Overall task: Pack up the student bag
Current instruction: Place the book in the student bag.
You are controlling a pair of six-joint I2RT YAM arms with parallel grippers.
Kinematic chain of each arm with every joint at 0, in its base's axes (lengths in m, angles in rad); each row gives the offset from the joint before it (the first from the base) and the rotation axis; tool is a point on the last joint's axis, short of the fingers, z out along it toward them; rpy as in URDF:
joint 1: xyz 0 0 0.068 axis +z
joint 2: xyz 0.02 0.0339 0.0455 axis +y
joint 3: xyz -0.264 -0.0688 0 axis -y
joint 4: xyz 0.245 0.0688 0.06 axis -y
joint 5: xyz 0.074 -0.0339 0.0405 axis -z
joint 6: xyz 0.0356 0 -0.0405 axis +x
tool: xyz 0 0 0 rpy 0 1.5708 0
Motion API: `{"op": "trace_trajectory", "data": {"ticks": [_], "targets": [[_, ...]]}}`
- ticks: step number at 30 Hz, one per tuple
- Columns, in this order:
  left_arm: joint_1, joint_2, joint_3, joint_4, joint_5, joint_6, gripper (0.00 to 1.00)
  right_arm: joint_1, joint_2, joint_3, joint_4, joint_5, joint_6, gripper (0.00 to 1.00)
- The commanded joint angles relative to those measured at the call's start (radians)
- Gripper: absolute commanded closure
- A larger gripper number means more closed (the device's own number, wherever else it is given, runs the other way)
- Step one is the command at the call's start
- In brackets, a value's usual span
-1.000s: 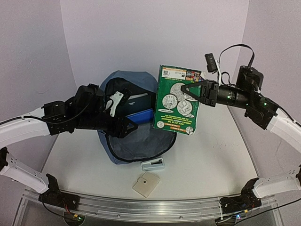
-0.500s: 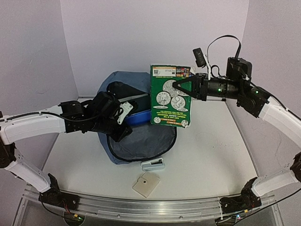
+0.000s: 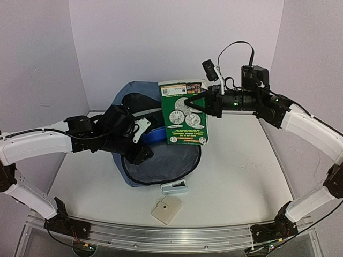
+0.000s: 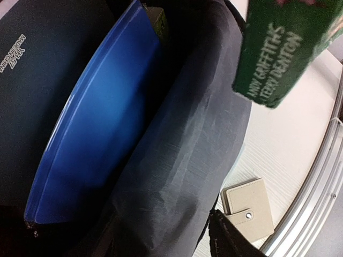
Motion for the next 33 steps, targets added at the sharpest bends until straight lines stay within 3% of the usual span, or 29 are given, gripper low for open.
{"op": "trace_trajectory", "data": {"ticks": [1, 11, 30, 33], "targets": [[0.000, -0.005, -0.018, -0.035, -0.016, -0.006, 0.42, 0.011, 0.032, 0.084, 0.081, -0.022, -0.076, 1.00], [0.000, 0.004, -0.022, -0.029, -0.004, 0.003, 0.78, 0.022, 0.149, 0.160, 0.090, -0.061, -0.170, 1.00], [-0.001, -0.059, -0.096, 0.030, 0.048, -0.051, 0.81, 0.064, 0.410, 0.329, 0.177, -0.157, -0.277, 1.00], [-0.001, -0.064, -0.097, 0.034, 0.051, -0.053, 0.81, 0.067, 0.437, 0.331, 0.181, -0.142, -0.294, 0.94]]}}
